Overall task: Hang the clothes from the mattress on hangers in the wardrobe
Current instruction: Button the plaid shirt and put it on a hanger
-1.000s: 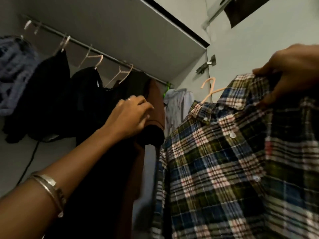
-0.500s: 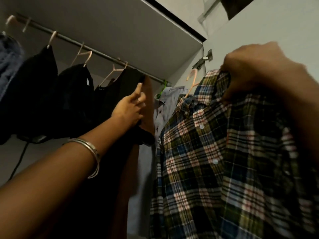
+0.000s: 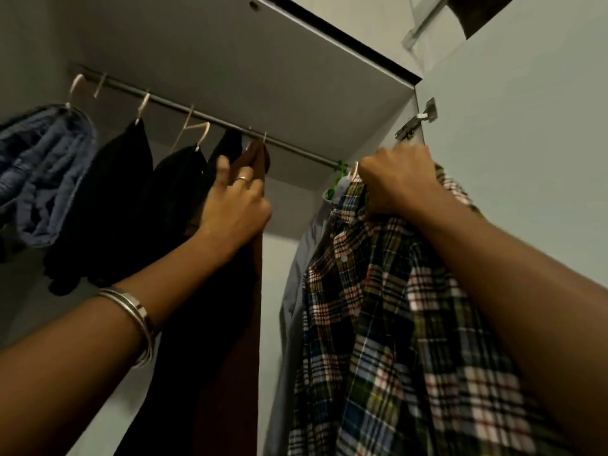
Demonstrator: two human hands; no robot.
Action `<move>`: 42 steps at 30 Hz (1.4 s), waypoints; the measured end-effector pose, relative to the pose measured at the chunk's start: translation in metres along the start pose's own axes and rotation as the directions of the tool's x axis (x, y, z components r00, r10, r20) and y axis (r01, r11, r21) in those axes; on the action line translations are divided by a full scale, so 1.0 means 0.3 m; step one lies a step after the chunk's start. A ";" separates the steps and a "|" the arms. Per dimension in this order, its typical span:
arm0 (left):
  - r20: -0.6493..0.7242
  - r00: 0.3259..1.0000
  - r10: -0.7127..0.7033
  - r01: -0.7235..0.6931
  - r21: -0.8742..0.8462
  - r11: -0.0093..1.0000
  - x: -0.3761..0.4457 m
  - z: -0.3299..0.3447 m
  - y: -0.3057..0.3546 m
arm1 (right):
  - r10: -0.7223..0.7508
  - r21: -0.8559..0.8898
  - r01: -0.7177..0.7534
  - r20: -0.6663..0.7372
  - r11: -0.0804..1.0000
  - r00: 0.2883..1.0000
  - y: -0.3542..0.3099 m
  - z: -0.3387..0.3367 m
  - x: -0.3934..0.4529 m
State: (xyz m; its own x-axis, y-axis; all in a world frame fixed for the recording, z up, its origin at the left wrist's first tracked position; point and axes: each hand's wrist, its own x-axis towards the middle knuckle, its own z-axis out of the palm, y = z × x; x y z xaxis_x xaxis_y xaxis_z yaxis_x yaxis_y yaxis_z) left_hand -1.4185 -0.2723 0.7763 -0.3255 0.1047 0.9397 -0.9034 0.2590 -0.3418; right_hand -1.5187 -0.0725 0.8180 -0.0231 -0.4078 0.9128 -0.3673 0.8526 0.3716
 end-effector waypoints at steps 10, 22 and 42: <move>0.129 0.991 -0.026 0.018 0.056 0.998 0.185 0.167 -0.057 | 0.044 0.086 -0.032 -0.132 0.996 0.990 -0.072 0.187 0.257; -0.031 0.998 -0.058 0.057 -0.043 0.997 0.419 0.274 -0.067 | 0.175 0.172 -0.155 -0.112 0.973 0.978 -0.049 0.439 0.670; -0.022 1.000 -0.006 0.005 -0.015 1.000 0.396 0.331 0.069 | -0.001 0.067 0.013 -0.166 0.998 0.986 -0.111 0.543 0.632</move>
State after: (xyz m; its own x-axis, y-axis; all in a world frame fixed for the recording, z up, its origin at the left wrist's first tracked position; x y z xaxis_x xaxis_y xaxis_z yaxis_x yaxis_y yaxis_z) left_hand -1.5036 -0.3498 0.8819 -0.3140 0.1243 0.9412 -0.9009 0.2738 -0.3367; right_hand -1.6625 -0.2315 0.9510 0.1324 -0.3488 0.9278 -0.4294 0.8235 0.3709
